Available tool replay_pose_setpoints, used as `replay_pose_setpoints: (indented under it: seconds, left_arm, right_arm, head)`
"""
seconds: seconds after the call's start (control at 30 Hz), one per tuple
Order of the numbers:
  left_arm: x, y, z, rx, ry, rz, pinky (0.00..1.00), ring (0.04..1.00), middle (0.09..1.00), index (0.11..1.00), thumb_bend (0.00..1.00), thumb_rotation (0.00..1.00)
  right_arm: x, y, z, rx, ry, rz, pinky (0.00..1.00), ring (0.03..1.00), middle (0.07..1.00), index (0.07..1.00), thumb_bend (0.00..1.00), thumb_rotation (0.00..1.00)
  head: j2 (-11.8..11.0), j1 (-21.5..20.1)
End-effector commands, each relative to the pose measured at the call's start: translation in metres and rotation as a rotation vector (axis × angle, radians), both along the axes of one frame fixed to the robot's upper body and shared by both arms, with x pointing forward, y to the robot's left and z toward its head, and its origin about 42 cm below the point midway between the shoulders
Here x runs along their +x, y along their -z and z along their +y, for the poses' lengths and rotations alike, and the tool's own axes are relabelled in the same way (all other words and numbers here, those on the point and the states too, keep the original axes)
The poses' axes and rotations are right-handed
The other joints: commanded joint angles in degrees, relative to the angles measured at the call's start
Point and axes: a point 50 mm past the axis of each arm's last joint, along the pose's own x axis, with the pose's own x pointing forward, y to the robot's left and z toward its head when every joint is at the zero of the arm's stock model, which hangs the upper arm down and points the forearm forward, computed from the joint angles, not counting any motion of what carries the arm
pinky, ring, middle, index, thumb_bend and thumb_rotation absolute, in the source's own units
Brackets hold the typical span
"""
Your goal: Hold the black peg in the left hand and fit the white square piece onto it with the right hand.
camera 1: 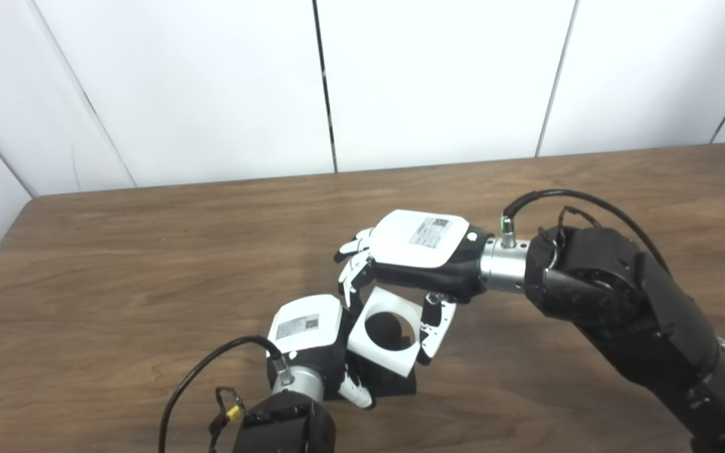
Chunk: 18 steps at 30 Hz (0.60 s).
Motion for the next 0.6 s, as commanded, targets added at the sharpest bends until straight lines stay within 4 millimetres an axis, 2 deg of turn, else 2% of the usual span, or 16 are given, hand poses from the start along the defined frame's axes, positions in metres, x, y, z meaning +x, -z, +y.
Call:
replay_pose_setpoints:
  seconds: [0.0,0.1,0.2,0.37,0.4,0.43,0.5,0.57]
  left_arm:
    - [-0.003,0.001,-0.054,-0.141,0.052,0.141,0.79,0.854,0.799,0.490,0.52,0.06]
    - [-0.002,0.001,-0.057,-0.126,0.062,0.143,0.76,0.837,0.792,0.492,0.52,0.06]
    - [-0.002,0.001,-0.060,-0.107,0.076,0.147,0.76,0.840,0.819,0.493,0.52,0.07]
    - [-0.002,0.000,-0.064,-0.112,0.084,0.144,0.74,0.825,0.800,0.495,0.52,0.07]
    - [-0.002,-0.001,-0.065,-0.110,0.088,0.142,0.76,0.841,0.825,0.641,0.72,0.10]
    - [-0.002,-0.002,-0.066,-0.108,0.091,0.141,0.76,0.854,0.844,0.706,0.79,0.12]
    - [-0.002,-0.004,-0.067,-0.094,0.119,0.142,0.77,0.874,0.872,0.781,0.83,0.15]
    - [-0.003,-0.006,-0.067,-0.092,0.141,0.146,0.78,0.890,0.886,0.799,0.84,0.16]
  right_arm:
    - [0.005,-0.004,0.011,-0.012,-0.047,-0.025,0.92,0.904,0.763,0.482,0.52,0.13]
    - [0.007,-0.004,0.014,-0.019,-0.062,-0.025,0.92,0.908,0.765,0.482,0.52,0.13]
    - [0.008,-0.004,0.016,-0.020,-0.077,-0.023,0.91,0.903,0.762,0.482,0.52,0.13]
    - [0.012,0.001,0.014,-0.003,-0.125,-0.035,0.90,0.893,0.756,0.482,0.52,0.13]
    - [0.013,0.002,0.013,0.001,-0.140,-0.039,0.89,0.888,0.756,0.482,0.53,0.14]
    - [0.014,0.003,0.012,0.005,-0.151,-0.042,0.89,0.886,0.756,0.483,0.53,0.14]
    - [0.016,0.006,0.009,0.017,-0.201,-0.057,0.87,0.876,0.754,0.483,0.53,0.14]
    - [0.017,0.009,0.006,0.020,-0.244,-0.071,0.86,0.870,0.752,0.484,0.53,0.14]
  head:
    - [0.3,0.3]
    - [0.6,0.9]
    - [0.9,1.2]
    - [1.6,1.8]
    - [2.0,2.2]
    - [2.0,2.2]
    - [2.8,2.3]
    - [3.0,2.3]
